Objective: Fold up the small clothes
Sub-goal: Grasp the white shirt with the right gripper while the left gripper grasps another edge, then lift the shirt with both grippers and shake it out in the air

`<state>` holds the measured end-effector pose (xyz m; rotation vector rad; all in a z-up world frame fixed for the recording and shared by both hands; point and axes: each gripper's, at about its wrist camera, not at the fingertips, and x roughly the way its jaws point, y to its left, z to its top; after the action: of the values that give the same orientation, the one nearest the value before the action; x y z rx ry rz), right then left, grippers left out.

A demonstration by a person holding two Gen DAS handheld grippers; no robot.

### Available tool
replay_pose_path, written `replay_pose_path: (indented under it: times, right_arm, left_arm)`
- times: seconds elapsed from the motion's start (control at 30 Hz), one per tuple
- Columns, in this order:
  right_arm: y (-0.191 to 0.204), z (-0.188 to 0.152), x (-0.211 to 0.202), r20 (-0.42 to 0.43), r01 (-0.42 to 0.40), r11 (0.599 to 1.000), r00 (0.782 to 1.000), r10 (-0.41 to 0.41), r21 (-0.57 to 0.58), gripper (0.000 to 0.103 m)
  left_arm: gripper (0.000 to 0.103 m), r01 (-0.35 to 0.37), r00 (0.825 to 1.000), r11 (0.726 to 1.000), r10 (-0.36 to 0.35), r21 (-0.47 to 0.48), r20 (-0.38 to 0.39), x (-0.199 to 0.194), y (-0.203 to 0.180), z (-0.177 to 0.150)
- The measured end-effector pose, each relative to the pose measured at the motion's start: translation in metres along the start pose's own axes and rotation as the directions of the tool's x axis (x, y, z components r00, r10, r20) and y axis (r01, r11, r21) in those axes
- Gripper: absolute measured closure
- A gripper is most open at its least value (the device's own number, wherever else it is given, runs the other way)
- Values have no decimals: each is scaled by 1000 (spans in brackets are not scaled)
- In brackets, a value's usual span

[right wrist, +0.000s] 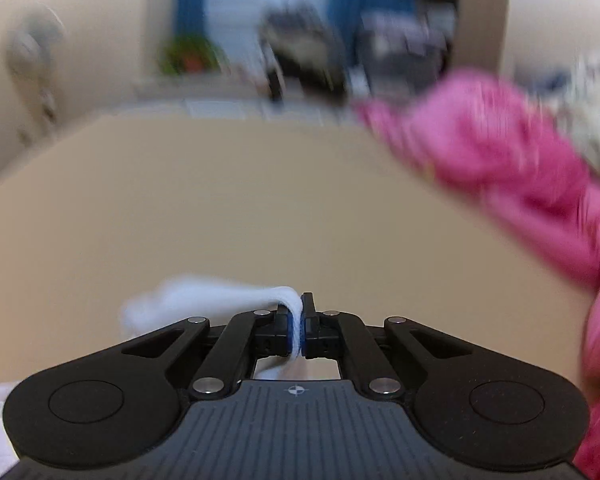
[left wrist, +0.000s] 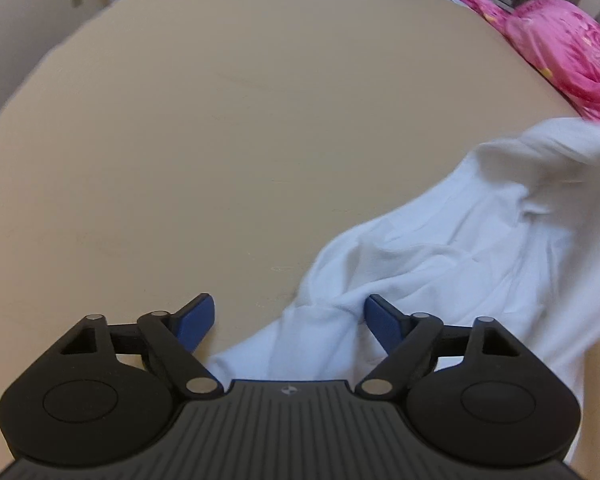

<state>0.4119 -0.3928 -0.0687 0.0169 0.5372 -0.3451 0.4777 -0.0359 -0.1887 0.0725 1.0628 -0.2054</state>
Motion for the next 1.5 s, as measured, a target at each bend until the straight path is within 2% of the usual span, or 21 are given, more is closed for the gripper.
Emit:
replay_pose_path:
  times: [0.1, 0.23, 0.4, 0.5, 0.6, 0.73, 0.87, 0.93, 1.03, 1.1, 1.13, 1.17, 1.27, 1.33, 1.37, 1.47, 1.5]
  right_arm:
    - [-25, 27, -90, 132, -62, 998, 990, 58, 30, 101]
    - [-45, 39, -203, 250, -125, 992, 960, 128, -27, 101]
    - [-76, 34, -286, 314, -134, 991, 940, 133, -18, 101]
    - [-79, 30, -316, 323, -156, 987, 933, 160, -39, 101]
    - [-71, 24, -326, 315, -136, 987, 936, 157, -86, 101]
    - [-57, 21, -321, 302, -120, 987, 942, 148, -109, 101]
    - [-46, 19, -318, 307, -120, 983, 939, 157, -136, 101]
    - [-44, 17, -321, 313, -126, 982, 936, 164, -140, 101]
    - [-46, 16, -326, 319, -147, 980, 930, 182, -131, 101]
    - [-48, 15, -333, 323, -160, 979, 926, 194, -129, 101]
    - [-49, 15, -338, 327, -163, 977, 924, 199, -134, 101]
    - [-50, 14, -344, 332, -161, 976, 921, 202, -145, 101]
    - [-55, 13, -361, 348, -155, 975, 916, 202, -158, 101]
    - [-58, 13, -376, 366, -155, 976, 908, 202, -153, 101]
    - [-59, 13, -384, 379, -153, 977, 903, 200, -150, 101]
    - [-65, 17, -418, 436, -134, 981, 881, 184, -143, 101]
    - [-68, 19, -433, 458, -131, 981, 870, 181, -140, 101]
  left_arm:
    - [14, 4, 999, 1000, -4, 9, 39, -26, 7, -16]
    - [10, 17, 995, 997, -25, 75, 98, -60, 9, -42]
    - [4, 12, 985, 978, -48, 208, 168, -84, -5, -71]
    - [3, 61, 981, 968, -102, 242, 164, -79, -13, -77]
    - [3, 160, 975, 962, -189, 220, 117, -73, -10, -74]
    - [3, 284, 948, 941, -304, 182, 94, -71, -17, -62]
    - [3, 322, 929, 920, -352, 223, 112, -76, -47, -42]
    - [3, 313, 933, 920, -345, 235, 106, -73, -64, -33]
    - [4, 235, 961, 930, -265, 282, 74, -56, -96, -23]
    - [20, 145, 981, 941, -178, 305, 80, -51, -108, -25]
    - [52, 100, 986, 948, -135, 301, 97, -51, -111, -25]
    - [72, 70, 988, 959, -104, 274, 110, -53, -110, -23]
    - [86, 66, 977, 986, -94, 151, 189, -80, -91, -20]
    - [95, 56, 961, 996, -72, 68, 265, -113, -75, -19]
    - [96, 58, 951, 998, -64, 28, 302, -132, -66, -18]
    - [96, 92, 897, 992, -46, -84, 439, -216, -30, -23]
    - [96, 110, 870, 986, -36, -123, 492, -253, -15, -28]
